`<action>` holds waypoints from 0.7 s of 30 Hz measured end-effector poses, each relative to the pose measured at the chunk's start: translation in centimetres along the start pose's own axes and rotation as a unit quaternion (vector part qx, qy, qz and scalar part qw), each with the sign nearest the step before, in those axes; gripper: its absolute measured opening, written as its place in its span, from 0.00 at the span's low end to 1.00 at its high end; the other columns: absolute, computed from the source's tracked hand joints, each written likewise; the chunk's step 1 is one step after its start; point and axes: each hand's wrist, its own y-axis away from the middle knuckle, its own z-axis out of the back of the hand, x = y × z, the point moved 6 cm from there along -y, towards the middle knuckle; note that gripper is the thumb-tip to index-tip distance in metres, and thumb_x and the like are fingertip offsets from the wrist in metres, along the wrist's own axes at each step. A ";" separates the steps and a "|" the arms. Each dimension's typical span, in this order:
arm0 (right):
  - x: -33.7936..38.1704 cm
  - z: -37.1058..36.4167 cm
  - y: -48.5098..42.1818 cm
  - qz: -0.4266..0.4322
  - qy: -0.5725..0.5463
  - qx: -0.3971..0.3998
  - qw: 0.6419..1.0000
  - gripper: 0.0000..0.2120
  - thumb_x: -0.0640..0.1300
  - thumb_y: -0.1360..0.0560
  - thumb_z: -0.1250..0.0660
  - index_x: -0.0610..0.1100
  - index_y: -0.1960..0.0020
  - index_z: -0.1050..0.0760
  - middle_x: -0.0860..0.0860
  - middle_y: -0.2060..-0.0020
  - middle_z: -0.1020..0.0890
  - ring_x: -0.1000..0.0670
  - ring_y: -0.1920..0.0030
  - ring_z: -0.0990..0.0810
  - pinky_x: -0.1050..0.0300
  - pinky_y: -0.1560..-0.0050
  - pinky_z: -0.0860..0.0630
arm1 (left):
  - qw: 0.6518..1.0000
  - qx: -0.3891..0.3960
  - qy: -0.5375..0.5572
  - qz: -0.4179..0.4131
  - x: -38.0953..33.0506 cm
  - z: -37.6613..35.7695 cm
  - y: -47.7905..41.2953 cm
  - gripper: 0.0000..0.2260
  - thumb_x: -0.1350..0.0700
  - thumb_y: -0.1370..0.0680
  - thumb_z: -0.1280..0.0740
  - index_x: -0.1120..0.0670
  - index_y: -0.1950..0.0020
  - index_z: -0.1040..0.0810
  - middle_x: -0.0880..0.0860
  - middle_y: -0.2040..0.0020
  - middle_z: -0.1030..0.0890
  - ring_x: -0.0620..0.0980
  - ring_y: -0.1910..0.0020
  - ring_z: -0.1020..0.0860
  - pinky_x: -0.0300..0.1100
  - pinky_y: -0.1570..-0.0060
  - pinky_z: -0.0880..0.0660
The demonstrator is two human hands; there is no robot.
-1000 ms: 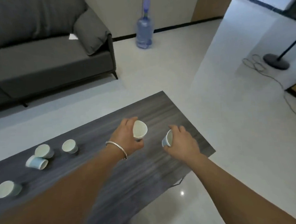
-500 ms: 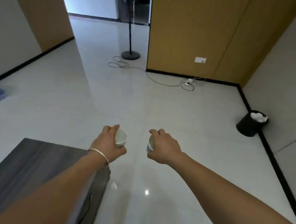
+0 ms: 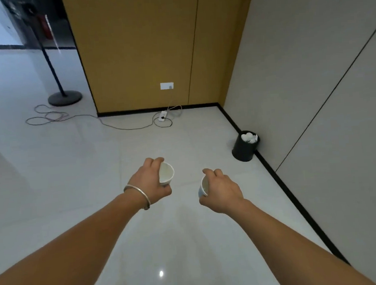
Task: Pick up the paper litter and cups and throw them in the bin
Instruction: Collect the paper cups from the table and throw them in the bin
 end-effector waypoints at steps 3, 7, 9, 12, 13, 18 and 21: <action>-4.7 1.1 -3.0 -0.047 -0.004 -0.003 0.999 0.38 0.53 0.30 0.31 0.51 0.26 0.45 0.48 0.37 0.32 0.44 0.40 0.28 0.51 0.47 0.27 | 0.999 0.020 0.009 -0.042 -2.9 -2.3 -5.6 0.38 0.44 0.34 0.30 0.48 0.27 0.41 0.51 0.37 0.33 0.55 0.44 0.26 0.47 0.49 0.24; -11.7 2.1 -7.8 -0.106 -0.020 -0.001 0.994 0.39 0.54 0.30 0.31 0.51 0.25 0.46 0.49 0.36 0.33 0.45 0.39 0.29 0.51 0.47 0.26 | 0.996 0.049 0.012 -0.078 -7.4 -6.3 -13.2 0.37 0.44 0.33 0.31 0.47 0.27 0.40 0.50 0.37 0.33 0.54 0.44 0.26 0.46 0.49 0.25; -15.1 2.9 -10.7 -0.117 -0.017 -0.006 0.993 0.39 0.54 0.30 0.31 0.51 0.25 0.46 0.49 0.36 0.33 0.45 0.39 0.28 0.51 0.47 0.27 | 0.994 0.056 0.010 -0.096 -10.1 -8.3 -17.3 0.35 0.44 0.33 0.30 0.47 0.28 0.39 0.49 0.37 0.33 0.53 0.44 0.26 0.44 0.51 0.26; -20.0 4.8 -15.3 -0.124 -0.022 -0.018 0.992 0.39 0.53 0.30 0.31 0.51 0.25 0.46 0.49 0.36 0.33 0.45 0.40 0.29 0.51 0.47 0.27 | 0.991 0.063 0.008 -0.115 -14.1 -10.9 -22.8 0.34 0.44 0.34 0.30 0.48 0.30 0.37 0.49 0.38 0.33 0.53 0.46 0.25 0.42 0.55 0.27; -21.5 5.5 -16.6 -0.131 -0.027 -0.016 0.991 0.39 0.53 0.30 0.31 0.51 0.25 0.46 0.49 0.36 0.33 0.45 0.39 0.29 0.51 0.48 0.27 | 0.990 0.069 0.007 -0.120 -15.4 -11.4 -24.5 0.34 0.44 0.34 0.30 0.48 0.31 0.37 0.49 0.38 0.33 0.53 0.46 0.25 0.42 0.55 0.27; -27.7 8.9 -22.2 -0.137 -0.020 -0.017 0.990 0.39 0.53 0.30 0.32 0.50 0.24 0.47 0.48 0.35 0.34 0.44 0.38 0.30 0.52 0.47 0.28 | 0.988 0.076 0.007 -0.131 -20.4 -14.3 -32.3 0.35 0.45 0.33 0.29 0.48 0.29 0.38 0.50 0.37 0.32 0.53 0.44 0.26 0.44 0.51 0.25; -32.1 10.9 -26.5 -0.149 -0.010 -0.014 0.989 0.39 0.53 0.29 0.32 0.50 0.24 0.47 0.47 0.34 0.34 0.44 0.37 0.30 0.51 0.45 0.27 | 0.986 0.088 0.018 -0.139 -23.1 -16.6 -37.2 0.37 0.45 0.33 0.29 0.47 0.28 0.40 0.50 0.36 0.32 0.53 0.43 0.26 0.45 0.49 0.25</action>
